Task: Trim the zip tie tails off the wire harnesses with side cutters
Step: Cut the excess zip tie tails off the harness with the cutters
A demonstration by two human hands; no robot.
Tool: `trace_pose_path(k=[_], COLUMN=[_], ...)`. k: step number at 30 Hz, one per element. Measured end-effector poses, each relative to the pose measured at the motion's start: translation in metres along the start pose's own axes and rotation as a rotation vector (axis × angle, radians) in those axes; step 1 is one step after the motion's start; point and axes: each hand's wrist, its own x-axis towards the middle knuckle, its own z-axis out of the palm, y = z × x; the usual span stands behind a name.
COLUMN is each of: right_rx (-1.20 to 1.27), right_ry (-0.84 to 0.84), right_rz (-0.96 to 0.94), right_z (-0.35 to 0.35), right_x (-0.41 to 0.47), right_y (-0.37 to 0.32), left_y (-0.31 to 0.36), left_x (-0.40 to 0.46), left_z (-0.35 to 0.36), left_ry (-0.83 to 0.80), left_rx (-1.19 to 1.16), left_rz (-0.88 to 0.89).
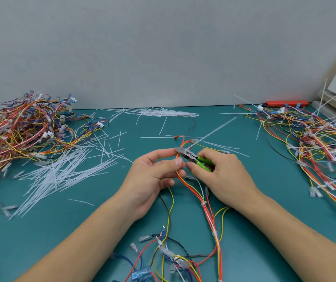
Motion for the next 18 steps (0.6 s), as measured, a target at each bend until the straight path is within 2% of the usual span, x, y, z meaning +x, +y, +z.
trace_pose_path(k=[18], right_rx=[0.001], right_ry=[0.013], right_rz=[0.011], right_z=[-0.001], right_x=[0.000], right_y=[-0.008], left_y=[0.000], left_x=[-0.001], left_z=[0.001], left_ry=[-0.003], left_rx=[-0.003], left_rz=[0.001])
